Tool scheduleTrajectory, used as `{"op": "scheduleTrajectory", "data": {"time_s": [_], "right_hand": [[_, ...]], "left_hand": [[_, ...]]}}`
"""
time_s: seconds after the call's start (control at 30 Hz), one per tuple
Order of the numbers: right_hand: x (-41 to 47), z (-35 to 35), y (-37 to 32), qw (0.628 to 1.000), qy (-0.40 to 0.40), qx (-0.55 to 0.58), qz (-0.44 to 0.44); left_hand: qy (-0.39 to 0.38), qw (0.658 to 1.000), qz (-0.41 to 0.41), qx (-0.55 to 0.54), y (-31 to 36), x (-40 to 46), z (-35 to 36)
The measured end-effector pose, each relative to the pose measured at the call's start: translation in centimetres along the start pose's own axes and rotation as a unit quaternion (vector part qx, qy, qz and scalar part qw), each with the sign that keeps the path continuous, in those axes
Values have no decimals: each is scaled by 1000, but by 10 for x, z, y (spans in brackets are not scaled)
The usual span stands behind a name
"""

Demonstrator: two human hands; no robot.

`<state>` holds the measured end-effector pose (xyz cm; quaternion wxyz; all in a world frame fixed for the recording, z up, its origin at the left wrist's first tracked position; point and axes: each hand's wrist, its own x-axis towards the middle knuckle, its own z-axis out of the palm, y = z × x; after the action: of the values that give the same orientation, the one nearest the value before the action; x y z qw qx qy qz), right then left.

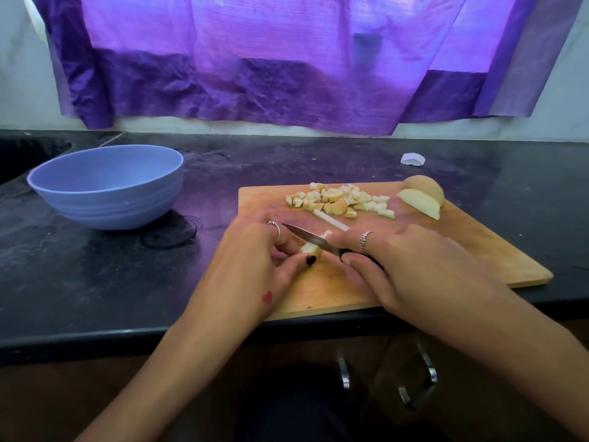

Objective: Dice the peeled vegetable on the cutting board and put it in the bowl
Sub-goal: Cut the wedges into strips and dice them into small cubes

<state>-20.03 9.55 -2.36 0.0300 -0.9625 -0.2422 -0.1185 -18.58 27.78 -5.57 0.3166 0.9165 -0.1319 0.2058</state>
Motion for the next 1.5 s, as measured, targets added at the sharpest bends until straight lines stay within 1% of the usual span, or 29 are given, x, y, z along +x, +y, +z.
{"op": "scheduleTrajectory", "data": {"time_s": [0.1,0.2,0.33,0.4,0.5,0.53,0.73,0.83,0.93,1.07,1.23,1.3,1.4,1.5], "right_hand": [[6,3,-4,1000,2,-18,-14],[-4,0,-4,1000,-19,-14,-8],[-26,-5,1,998,-37,-48,2],[-31,-6,4,999,-9,-32,13],[-30,-4,8,997,64,42,19],[-29,-3,7,996,70,58,21],[-22,-2,-1,997,26,70,21],[-9,-1,-2,996,6,89,5],[8,0,-3,997,-7,73,-1],[4,1,-4,998,-14,61,-18],[-27,-7,-1,999,-14,31,7],[-32,-8,2,998,-1,61,27],[-32,-3,2,991,40,117,56],[-30,1,-7,990,44,117,59]], "left_hand": [[9,1000,-2,4,-2,1,2],[19,1000,-6,0,0,-1,2],[16,1000,-15,-11,4,-2,0],[12,1000,-13,-4,4,-2,-1],[0,1000,-15,8,1,-3,-2],[-3,1000,-15,11,0,-3,-3],[16,1000,-6,-1,-1,-7,-3],[11,1000,-8,-13,-2,-5,-3],[1,999,-17,-28,-5,-3,-3],[17,999,-22,-25,-5,-4,0],[26,999,-20,-7,-1,-6,-1],[32,999,-16,4,0,-7,0],[32,999,-7,16,0,-10,1],[37,999,-2,2,-2,-13,-2]]}}
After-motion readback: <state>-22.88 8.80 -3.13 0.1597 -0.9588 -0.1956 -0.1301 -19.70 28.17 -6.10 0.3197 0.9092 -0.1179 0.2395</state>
